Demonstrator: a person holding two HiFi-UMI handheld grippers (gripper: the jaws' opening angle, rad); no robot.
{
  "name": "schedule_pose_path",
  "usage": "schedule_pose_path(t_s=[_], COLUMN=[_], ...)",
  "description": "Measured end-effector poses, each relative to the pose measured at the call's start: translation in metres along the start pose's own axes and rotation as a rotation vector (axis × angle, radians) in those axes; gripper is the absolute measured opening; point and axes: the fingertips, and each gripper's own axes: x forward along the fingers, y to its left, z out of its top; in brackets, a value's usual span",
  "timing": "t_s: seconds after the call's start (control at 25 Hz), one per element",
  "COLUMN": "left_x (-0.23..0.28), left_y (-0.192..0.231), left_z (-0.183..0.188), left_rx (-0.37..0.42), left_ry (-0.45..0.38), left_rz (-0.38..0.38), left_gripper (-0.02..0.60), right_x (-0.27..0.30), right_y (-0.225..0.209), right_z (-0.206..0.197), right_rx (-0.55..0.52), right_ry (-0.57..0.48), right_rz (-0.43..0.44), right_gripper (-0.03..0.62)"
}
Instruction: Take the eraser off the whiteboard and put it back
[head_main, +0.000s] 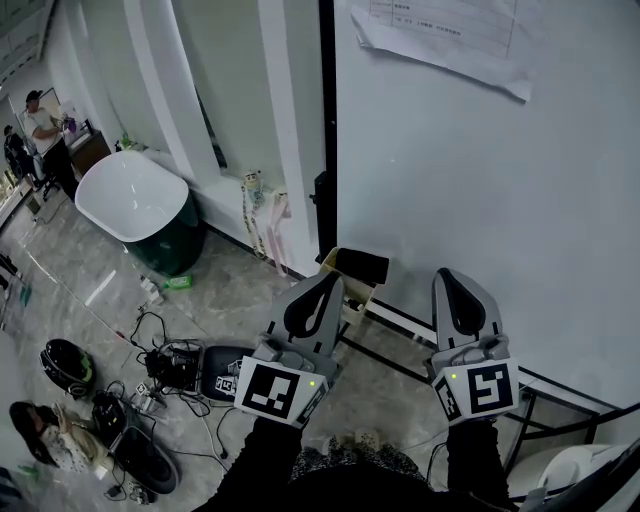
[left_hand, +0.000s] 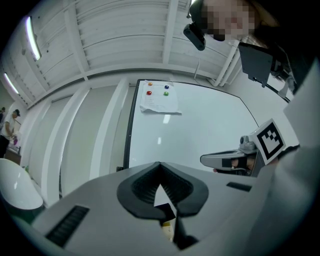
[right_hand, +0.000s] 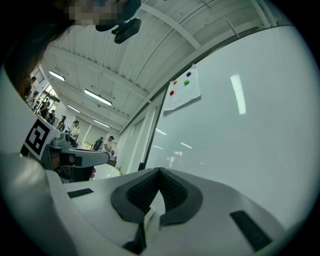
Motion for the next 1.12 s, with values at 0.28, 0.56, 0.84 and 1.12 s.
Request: schedule_pose_path(t_s=[0.28,0.56,0.84,1.12], left_x=[0.002,0.002,0.003,0.002], left_y=[0.001,0.004,0.007,0.009], left_z=[0.001,0.004,0.003,0.005], left_rx=[0.003,0.009,0.006,0.007], left_ry=[-0.005,-0.011,-0.01,-0.013], left_rz=[0.016,0.02,0.02,0.021], left_gripper=[0.006,0.006,0.006,0.006], right_x=[0.005,0.011,0.015,0.017], right_y=[0.001,0.006,0.007,0.009], right_z=[-0.001,-0.002,-0.002,-0.002], right_rx=[-0.011,-0.019,-0.015,-0.026], right_ry=[0.005,0.005,0.01,0.015], right_rz=[0.027,0.046,0.046,0.047], right_gripper=[0.006,0.006,0.006,0.006])
